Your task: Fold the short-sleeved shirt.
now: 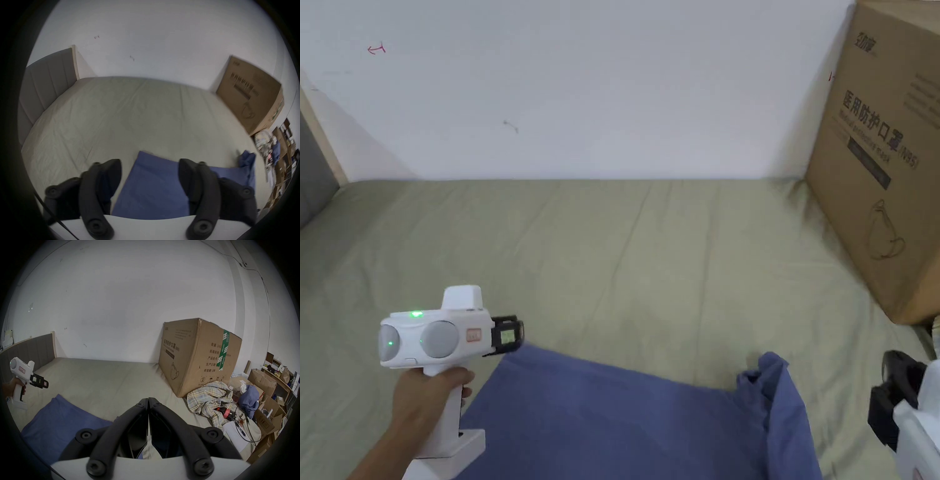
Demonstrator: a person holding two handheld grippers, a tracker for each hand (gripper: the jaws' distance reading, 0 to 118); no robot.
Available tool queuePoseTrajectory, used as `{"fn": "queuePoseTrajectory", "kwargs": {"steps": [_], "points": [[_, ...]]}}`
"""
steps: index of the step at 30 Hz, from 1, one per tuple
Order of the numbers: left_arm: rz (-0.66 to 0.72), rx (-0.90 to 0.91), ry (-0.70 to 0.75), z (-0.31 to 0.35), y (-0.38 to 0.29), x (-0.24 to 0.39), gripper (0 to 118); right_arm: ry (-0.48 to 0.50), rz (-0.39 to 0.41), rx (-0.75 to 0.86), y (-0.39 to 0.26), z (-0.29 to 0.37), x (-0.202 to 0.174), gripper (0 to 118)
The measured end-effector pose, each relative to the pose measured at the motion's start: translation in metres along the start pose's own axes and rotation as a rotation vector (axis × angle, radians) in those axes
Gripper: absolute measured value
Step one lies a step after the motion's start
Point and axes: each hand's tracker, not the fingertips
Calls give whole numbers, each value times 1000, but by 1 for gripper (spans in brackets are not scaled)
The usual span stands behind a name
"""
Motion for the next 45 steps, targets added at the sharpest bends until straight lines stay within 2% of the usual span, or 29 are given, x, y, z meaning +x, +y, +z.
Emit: {"fn": "queuePoseTrajectory", "kwargs": {"steps": [3, 8, 9, 11, 12, 13, 14, 15, 16, 18, 19, 20, 21, 22, 23, 24, 25, 26, 30, 31, 35, 38, 40, 41, 45], "points": [[-57, -56, 24, -44, 4, 2, 84, -15, 9, -38, -10, -21, 1, 0], [-47, -178, 51, -102, 0, 2, 83, -34, 23, -96, -26, -47, 2, 0], [-33, -209, 53, -109, -3, 2, 77, -37, 25, -104, -28, -50, 2, 0], [-26, -279, 31, -123, -13, 5, 56, -41, 27, -122, -34, -56, 2, 0], [-38, -285, 23, -126, -17, 8, 55, -41, 26, -132, -36, -58, 3, 0], [-70, -217, 66, -120, -19, 10, 51, -38, 24, -146, -38, -61, 3, 0], [-64, -232, 62, -120, -17, 12, 42, -35, 19, -159, -40, -63, 3, 0], [-66, -230, 65, -119, -17, 14, 15, -28, 12, -172, -41, -65, 4, 0], [-81, -209, 62, -116, -16, 15, 1, -18, 4, -204, -43, -69, 4, 0], [-73, -193, 22, -93, -22, 30, 0, -9, -16, -229, -45, -77, 3, 4], [-68, -180, 36, -87, -23, 32, 0, 0, -24, -273, -46, -83, 2, 14], [-64, -137, 27, -77, -24, 33, 0, 17, -42, -293, -46, -89, 2, 29], [-61, -117, 21, -75, -20, 30, 0, 36, -61, -305, -48, -95, 1, 37], [-55, -117, 12, -68, -19, 29, 0, 49, -57, -342, -49, -104, 0, 37], [-45, -103, -4, -57, -19, 28, 0, 75, -56, -383, -51, -115, -1, 57], [-43, -99, -11, -49, -19, 28, 0, 100, -54, -422, -53, -124, -4, 94], [-43, -84, -21, -43, -16, 26, 0, 101, -38, -436, -57, -131, -7, 105], [-43, -75, -25, -37, -15, 25, 0, 94, -28, -429, -59, -137, -12, 105], [-34, -60, -47, -12, -12, 28, 0, 85, 21, -521, -71, -164, -30, 105], [-36, -57, -48, -10, -13, 29, 0, 111, -8, -519, -76, -174, -35, 105], [-36, -60, -47, -10, -14, 26, 0, 75, -16, -564, -87, -198, -45, 95], [-24, -62, -52, -16, -13, 17, 0, 64, -25, -595, -98, -208, -43, 57], [-25, -64, -49, -17, -14, 15, 0, 74, -50, -606, -104, -210, -38, 13], [-28, -65, -48, -17, -13, 16, 0, 68, -48, -609, -107, -211, -38, 4], [-14, -65, -46, -17, -15, 10, 0, 55, -44, -594, -115, -205, -26, 3]]}}
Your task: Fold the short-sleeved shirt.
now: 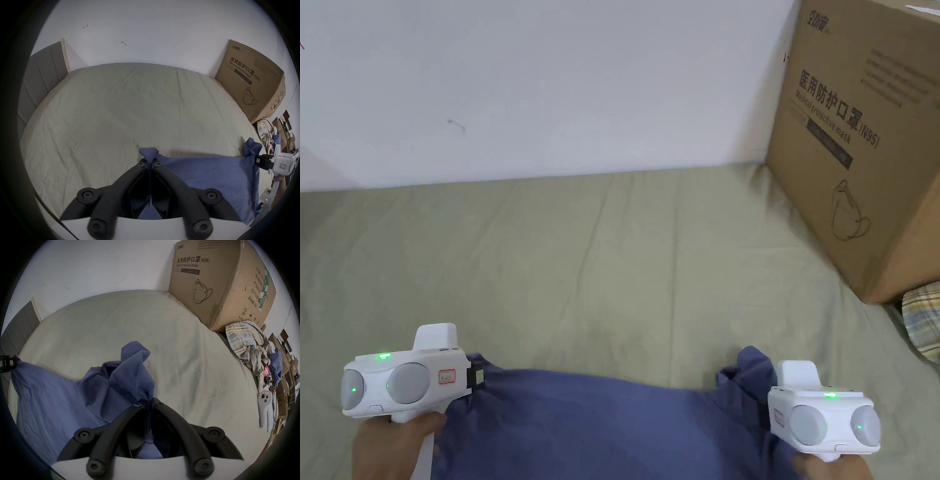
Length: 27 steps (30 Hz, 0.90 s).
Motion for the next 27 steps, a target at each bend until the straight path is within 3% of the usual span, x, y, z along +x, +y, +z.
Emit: {"fn": "queuePoseTrajectory", "kwargs": {"steps": [1, 4, 5, 8, 9, 12, 13, 27], "points": [[4, 3, -2, 1, -1, -2, 0, 22, -73, -79, -3, 4, 3, 2], [12, 3, 3, 7, -7, 0, 0, 15, -48, -14, -3, 19, 9, 2], [20, 8, 3, 11, -8, 0, 0, 25, -19, 75, 1, 28, 11, 2], [54, 43, -7, 36, -9, 4, 0, 45, -26, 146, 12, 70, 16, 2], [61, 57, -9, 49, -9, 9, 0, 90, 33, 260, 18, 83, 15, 2], [69, 105, -10, 69, -3, 2, 0, 82, 57, 332, 34, 129, 15, 2], [71, 122, -10, 78, 0, 0, 0, 31, 40, 254, 35, 141, 19, 2], [105, 482, 43, 276, 94, -25, 0, 90, 104, 680, 147, 297, 31, 2]]}}
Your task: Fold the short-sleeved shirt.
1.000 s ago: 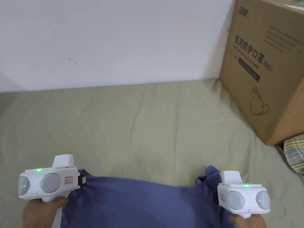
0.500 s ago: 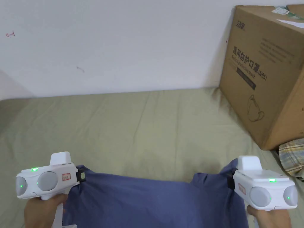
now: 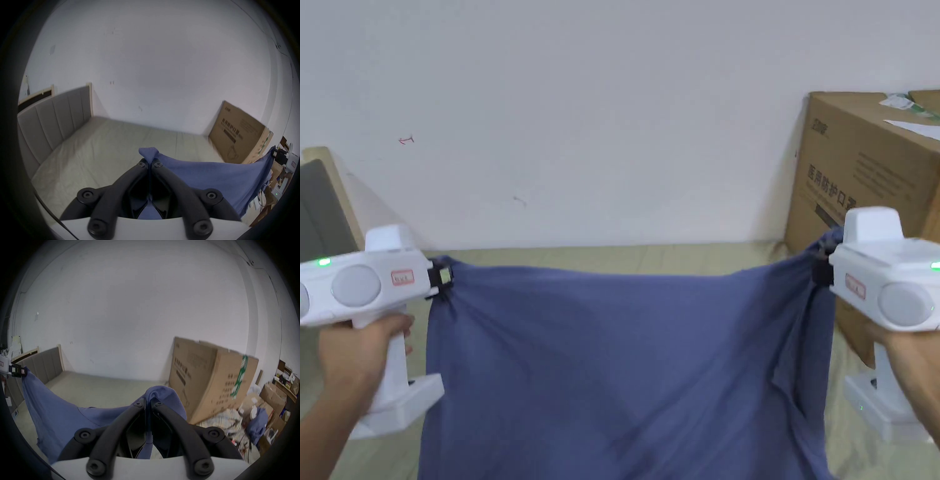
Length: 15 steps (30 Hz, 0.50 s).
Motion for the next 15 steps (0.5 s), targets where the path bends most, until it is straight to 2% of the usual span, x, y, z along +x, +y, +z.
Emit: {"fn": "queuePoseTrajectory", "kwargs": {"steps": [8, 15], "points": [[-49, 193, 26, 44, 111, 10, 0, 25, 6, 228, 125, 8, 3, 2], [-95, 298, 71, 45, 176, 22, 0, 40, 26, 357, 202, 2, 9, 2]]}}
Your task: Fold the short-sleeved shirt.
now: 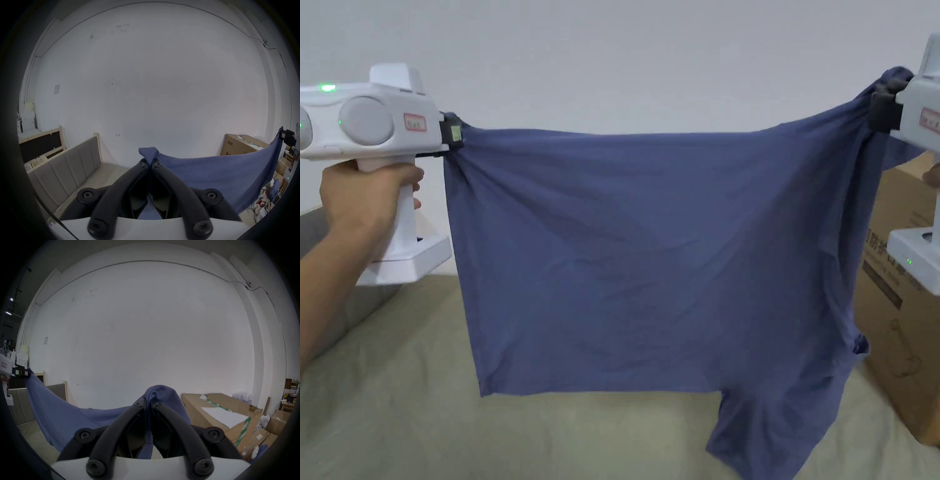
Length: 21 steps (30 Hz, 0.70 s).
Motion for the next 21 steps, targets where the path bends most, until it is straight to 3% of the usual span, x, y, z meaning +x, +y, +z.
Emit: {"fn": "queuePoseTrajectory", "kwargs": {"steps": [6, 17, 21], "points": [[-8, 19, 19, -32, 3, 1, 0, 16, -39, 11, -3, -25, 2, 2], [6, -108, 33, -118, -108, 9, 0, 3, -114, -158, -135, -70, 3, 2], [1, -178, 33, -121, -153, 19, 0, 13, -140, -243, -185, -75, 0, 2]]}}
